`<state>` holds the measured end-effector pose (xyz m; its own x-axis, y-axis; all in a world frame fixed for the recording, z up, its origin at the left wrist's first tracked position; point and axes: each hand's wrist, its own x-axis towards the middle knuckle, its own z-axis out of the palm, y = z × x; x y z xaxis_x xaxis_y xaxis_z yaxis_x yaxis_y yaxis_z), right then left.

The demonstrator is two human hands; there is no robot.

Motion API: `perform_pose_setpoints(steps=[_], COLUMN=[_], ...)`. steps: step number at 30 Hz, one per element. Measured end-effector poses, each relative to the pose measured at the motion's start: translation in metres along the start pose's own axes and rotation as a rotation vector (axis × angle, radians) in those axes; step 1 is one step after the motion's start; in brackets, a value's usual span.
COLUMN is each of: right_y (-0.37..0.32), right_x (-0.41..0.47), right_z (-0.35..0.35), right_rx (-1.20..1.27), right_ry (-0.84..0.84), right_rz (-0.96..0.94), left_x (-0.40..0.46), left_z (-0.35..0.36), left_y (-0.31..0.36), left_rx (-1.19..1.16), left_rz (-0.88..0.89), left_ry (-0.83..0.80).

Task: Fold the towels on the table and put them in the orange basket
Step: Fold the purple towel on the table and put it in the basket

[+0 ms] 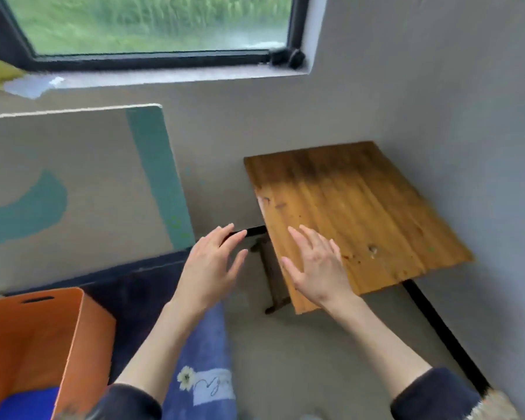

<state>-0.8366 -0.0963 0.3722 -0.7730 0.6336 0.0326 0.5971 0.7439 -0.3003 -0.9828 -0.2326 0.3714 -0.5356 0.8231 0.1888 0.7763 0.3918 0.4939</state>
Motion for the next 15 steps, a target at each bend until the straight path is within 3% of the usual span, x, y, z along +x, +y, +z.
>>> perform_pose_setpoints(steps=[7, 15], right_y=[0.115, 0.205], right_x=[-0.110, -0.294], right_z=[-0.052, -0.081], right_rx=[0.016, 0.024], right_ry=[0.187, 0.334], right_rz=[0.365, 0.731], left_x=[0.017, -0.061], left_z=[0.069, 0.141], left_y=[0.136, 0.299], left_rx=[-0.027, -0.072], left_rz=[0.392, 0.741], left_ry=[-0.155, -0.330])
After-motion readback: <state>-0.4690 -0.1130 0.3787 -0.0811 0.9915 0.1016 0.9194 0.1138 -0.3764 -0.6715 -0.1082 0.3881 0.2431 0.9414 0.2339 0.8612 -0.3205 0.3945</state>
